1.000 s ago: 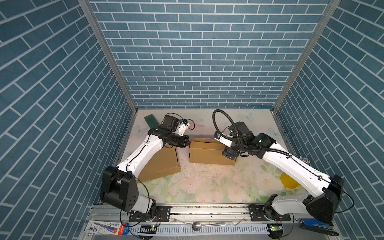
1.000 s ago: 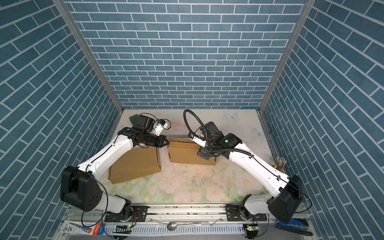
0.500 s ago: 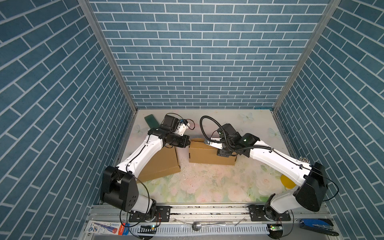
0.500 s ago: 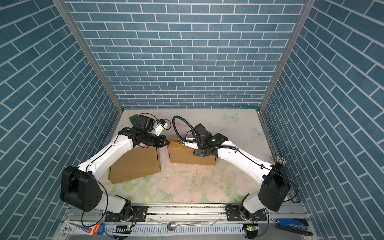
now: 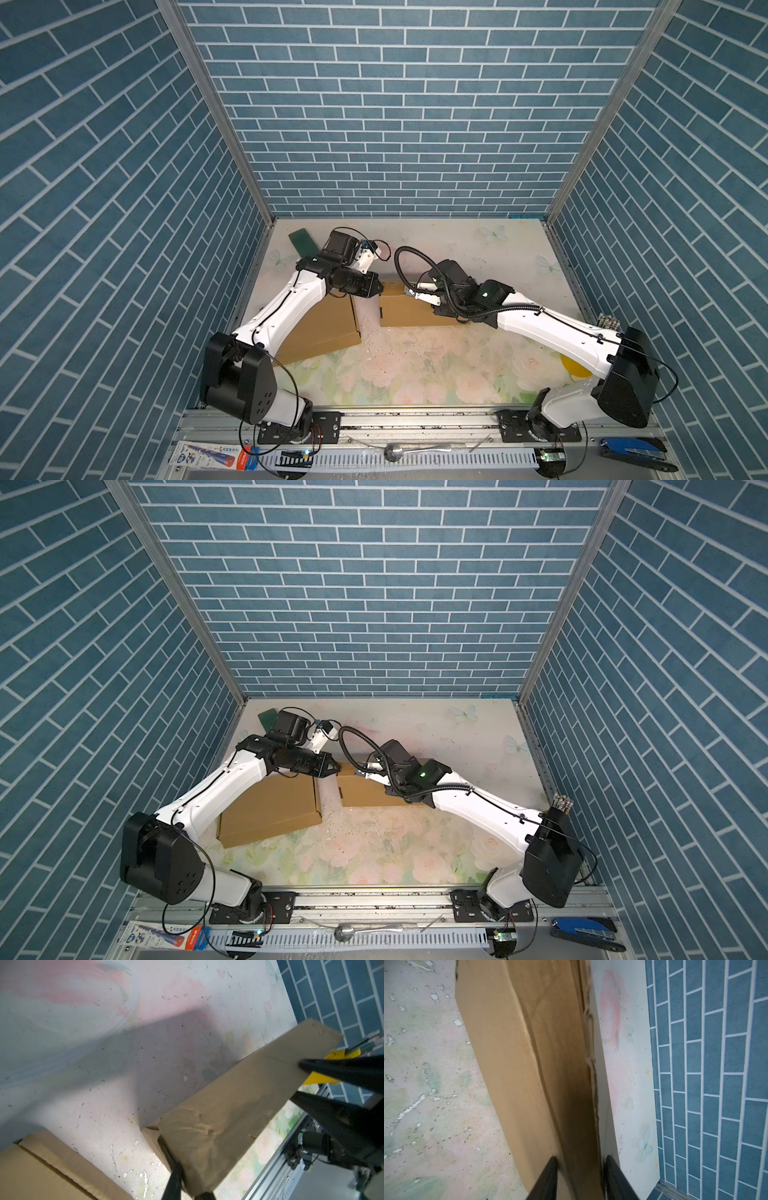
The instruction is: Fold the paper box
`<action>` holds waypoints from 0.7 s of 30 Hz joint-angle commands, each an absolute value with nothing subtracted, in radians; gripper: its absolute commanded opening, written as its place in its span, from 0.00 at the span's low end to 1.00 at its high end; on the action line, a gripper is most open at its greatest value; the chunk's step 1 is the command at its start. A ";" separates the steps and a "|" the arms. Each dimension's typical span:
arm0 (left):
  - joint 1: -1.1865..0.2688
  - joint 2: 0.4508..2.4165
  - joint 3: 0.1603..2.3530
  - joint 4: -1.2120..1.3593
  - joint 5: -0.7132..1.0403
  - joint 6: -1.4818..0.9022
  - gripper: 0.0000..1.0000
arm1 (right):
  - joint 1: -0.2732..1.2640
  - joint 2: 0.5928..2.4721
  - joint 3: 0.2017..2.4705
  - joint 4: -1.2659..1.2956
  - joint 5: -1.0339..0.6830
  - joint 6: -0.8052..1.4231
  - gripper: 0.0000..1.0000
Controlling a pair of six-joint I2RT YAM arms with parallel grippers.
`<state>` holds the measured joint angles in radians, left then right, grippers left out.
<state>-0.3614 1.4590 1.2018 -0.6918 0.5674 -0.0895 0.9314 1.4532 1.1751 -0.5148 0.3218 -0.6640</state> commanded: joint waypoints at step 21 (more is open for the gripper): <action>-0.306 1.473 1.191 -0.545 0.625 -0.314 0.46 | 0.965 1.427 1.068 -0.526 0.308 -0.507 0.38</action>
